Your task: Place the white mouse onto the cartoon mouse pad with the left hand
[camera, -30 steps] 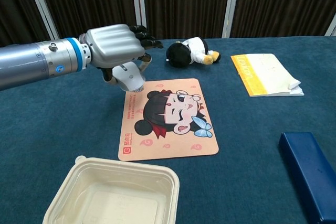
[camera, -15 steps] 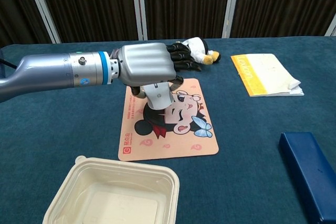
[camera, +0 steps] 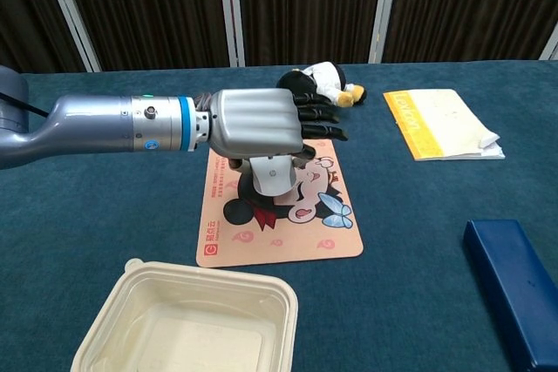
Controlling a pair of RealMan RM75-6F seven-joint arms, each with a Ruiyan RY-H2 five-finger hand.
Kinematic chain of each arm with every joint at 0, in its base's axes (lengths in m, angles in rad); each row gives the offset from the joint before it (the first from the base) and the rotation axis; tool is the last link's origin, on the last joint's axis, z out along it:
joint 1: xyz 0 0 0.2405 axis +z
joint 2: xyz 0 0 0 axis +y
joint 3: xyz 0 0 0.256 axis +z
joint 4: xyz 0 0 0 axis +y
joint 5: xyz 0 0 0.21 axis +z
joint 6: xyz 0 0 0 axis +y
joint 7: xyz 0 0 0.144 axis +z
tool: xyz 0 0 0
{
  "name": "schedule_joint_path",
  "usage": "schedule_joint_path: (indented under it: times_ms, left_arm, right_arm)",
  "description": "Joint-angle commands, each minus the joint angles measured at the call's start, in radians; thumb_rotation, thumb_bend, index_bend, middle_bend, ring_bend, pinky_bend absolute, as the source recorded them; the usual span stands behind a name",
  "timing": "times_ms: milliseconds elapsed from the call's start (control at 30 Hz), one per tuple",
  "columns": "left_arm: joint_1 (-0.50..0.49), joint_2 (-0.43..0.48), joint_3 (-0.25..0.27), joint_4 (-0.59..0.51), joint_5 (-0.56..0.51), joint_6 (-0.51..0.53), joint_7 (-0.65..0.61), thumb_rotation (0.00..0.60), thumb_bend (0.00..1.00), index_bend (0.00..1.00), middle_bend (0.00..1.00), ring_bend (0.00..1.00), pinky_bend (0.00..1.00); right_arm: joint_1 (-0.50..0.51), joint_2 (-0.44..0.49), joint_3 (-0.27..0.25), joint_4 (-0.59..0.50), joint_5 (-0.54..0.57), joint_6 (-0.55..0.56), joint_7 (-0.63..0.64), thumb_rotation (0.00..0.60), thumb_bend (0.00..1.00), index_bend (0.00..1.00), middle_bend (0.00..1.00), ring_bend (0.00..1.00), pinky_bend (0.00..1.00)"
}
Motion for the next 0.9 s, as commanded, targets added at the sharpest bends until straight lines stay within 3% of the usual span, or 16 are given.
schedule_joint_path:
  times_ms: [33, 133, 300, 400, 600, 900]
  left_arm:
    - [0.001, -0.024, 0.011, 0.029, 0.007, 0.008, -0.018, 0.6, 0.22, 0.53, 0.0, 0.0, 0.0]
    - [0.006, -0.043, 0.023, 0.053, 0.014, 0.01, -0.019, 0.6, 0.22, 0.49, 0.0, 0.0, 0.0]
    - [0.01, -0.054, 0.025, 0.064, 0.008, -0.004, -0.023, 0.6, 0.22, 0.24, 0.0, 0.0, 0.0]
    - [0.01, -0.056, 0.025, 0.066, 0.004, -0.008, -0.019, 0.6, 0.22, 0.17, 0.0, 0.0, 0.0]
    - [0.011, -0.049, 0.03, 0.064, 0.003, 0.0, -0.014, 0.6, 0.22, 0.09, 0.0, 0.0, 0.0]
    - [0.03, -0.011, 0.022, 0.037, -0.007, 0.052, 0.004, 0.6, 0.22, 0.06, 0.0, 0.0, 0.0]
  right_arm:
    - [0.0, 0.0, 0.0, 0.0, 0.0, 0.0, 0.0, 0.6, 0.11, 0.0, 0.0, 0.0, 0.0]
    - [0.0, 0.001, 0.0, 0.0, 0.0, -0.001, 0.001, 0.6, 0.11, 0.0, 0.0, 0.0, 0.0]
    - [0.0, 0.001, -0.001, 0.0, 0.0, -0.001, 0.001, 0.6, 0.11, 0.0, 0.0, 0.0, 0.0]
    - [0.0, 0.001, -0.001, 0.0, 0.0, -0.001, 0.001, 0.6, 0.11, 0.0, 0.0, 0.0, 0.0]
    - [0.0, 0.001, -0.001, 0.0, 0.0, 0.0, -0.001, 0.6, 0.11, 0.0, 0.0, 0.0, 0.0]
    - [0.0, 0.0, -0.001, 0.001, 0.001, 0.0, -0.002, 0.6, 0.11, 0.0, 0.0, 0.0, 0.0]
